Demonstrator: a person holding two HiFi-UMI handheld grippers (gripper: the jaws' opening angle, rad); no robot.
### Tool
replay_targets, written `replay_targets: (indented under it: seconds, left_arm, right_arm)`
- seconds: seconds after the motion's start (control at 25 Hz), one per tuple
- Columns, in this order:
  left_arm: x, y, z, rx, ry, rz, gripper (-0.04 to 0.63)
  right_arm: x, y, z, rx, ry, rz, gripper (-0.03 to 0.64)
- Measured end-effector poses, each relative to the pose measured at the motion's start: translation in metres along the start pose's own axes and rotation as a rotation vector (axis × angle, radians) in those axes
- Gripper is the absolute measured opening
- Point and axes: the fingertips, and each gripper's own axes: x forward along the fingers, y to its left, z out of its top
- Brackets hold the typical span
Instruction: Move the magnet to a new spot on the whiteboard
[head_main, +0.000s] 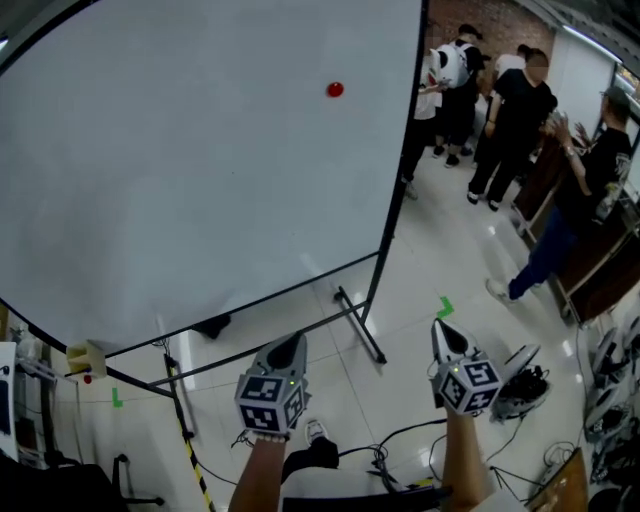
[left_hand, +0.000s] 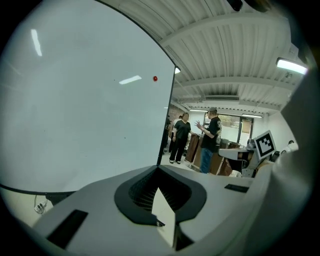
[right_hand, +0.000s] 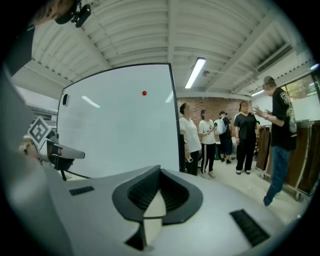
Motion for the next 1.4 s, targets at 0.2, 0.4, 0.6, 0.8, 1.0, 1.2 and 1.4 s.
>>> replay_targets:
  seconds: [0.2, 0.4, 0.6, 0.8, 1.0, 1.2, 1.4]
  left_arm:
    - [-0.043, -0.052, -0.036, 0.016, 0.029, 0.010, -0.006]
    - [-0.081, -0.104, -0.056, 0.024, 0.023, 0.027, -0.006]
    - [-0.122, -0.136, -0.078, 0.013, 0.037, 0.042, -0.006]
    - [-0.149, -0.149, -0.088, 0.004, 0.045, 0.042, -0.006]
    - [-0.159, -0.133, -0.073, 0.009, 0.017, 0.034, -0.006]
    - [-0.170, -0.113, -0.062, 0.008, -0.009, 0.026, -0.006]
    - [-0.175, -0.100, -0.053, 0.010, -0.029, 0.006, -0.006]
  right_arm:
    - [-0.083, 0.017, -0.062, 0.093, 0.042, 0.036, 0.002]
    - [-0.145, 0.026, -0.077, 0.103, 0.033, 0.065, 0.002]
    - [-0.193, 0.040, -0.087, 0.128, 0.031, 0.103, 0.002]
    - [-0.220, 0.056, -0.097, 0.196, 0.039, 0.119, 0.002]
    - [-0.215, 0.083, -0.076, 0.178, 0.007, 0.133, 0.002]
    - [-0.209, 0.114, -0.073, 0.147, 0.012, 0.135, 0.002]
    - [-0.204, 0.138, -0.064, 0.129, -0.004, 0.135, 0.002]
